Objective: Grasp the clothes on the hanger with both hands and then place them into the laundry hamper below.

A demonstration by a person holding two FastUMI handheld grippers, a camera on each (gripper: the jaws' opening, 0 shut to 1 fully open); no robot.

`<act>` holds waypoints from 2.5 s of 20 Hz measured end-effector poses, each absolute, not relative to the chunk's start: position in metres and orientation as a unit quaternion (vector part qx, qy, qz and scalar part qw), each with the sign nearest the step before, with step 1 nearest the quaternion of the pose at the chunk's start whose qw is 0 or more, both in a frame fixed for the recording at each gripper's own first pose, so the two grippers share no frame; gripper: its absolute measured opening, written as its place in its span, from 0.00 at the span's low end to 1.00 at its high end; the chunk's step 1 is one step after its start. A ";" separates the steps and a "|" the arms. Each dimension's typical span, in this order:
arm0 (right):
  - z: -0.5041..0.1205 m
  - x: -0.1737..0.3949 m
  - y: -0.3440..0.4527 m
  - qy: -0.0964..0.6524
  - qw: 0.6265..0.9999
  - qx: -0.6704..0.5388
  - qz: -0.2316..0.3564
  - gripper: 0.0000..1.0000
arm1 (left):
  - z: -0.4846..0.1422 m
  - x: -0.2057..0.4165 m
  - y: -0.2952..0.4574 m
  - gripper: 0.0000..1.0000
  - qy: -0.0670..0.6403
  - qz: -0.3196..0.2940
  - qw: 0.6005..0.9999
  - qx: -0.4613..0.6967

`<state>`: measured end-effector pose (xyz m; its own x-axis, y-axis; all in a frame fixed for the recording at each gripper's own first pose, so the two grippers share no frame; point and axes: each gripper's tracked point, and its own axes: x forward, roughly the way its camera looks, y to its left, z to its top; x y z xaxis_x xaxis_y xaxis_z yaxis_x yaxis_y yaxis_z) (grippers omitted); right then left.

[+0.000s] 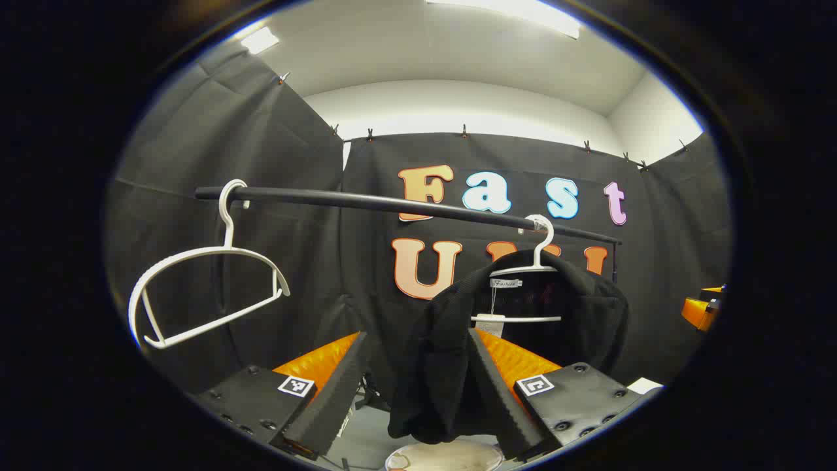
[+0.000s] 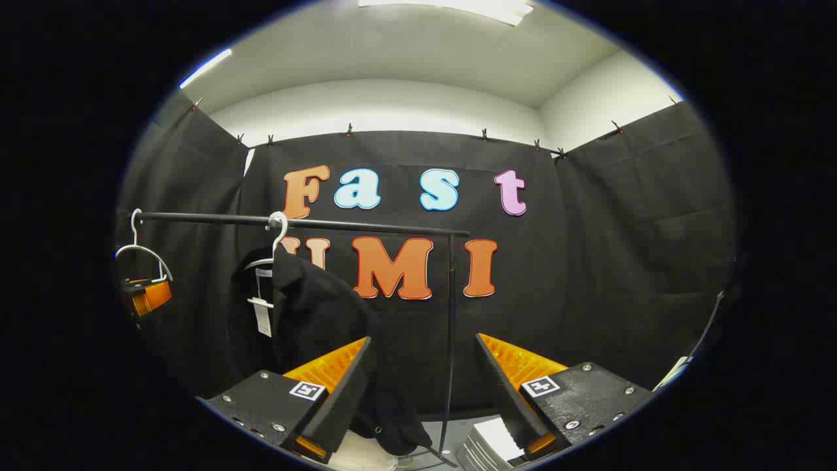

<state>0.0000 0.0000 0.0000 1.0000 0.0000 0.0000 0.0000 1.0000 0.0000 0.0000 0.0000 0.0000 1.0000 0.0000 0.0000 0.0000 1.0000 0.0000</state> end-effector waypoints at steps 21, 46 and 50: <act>-0.003 -0.006 0.007 0.004 1.000 -0.016 0.016 0.94 | 0.001 -0.014 0.010 0.93 0.001 0.027 1.000 -0.001; -0.092 0.054 0.171 0.076 0.987 -0.030 0.139 0.93 | -0.019 -0.028 0.043 0.96 0.025 0.061 0.998 0.026; -0.106 0.077 0.180 0.084 0.988 -0.042 0.123 0.92 | -0.027 -0.015 0.037 0.96 0.027 0.048 0.998 0.030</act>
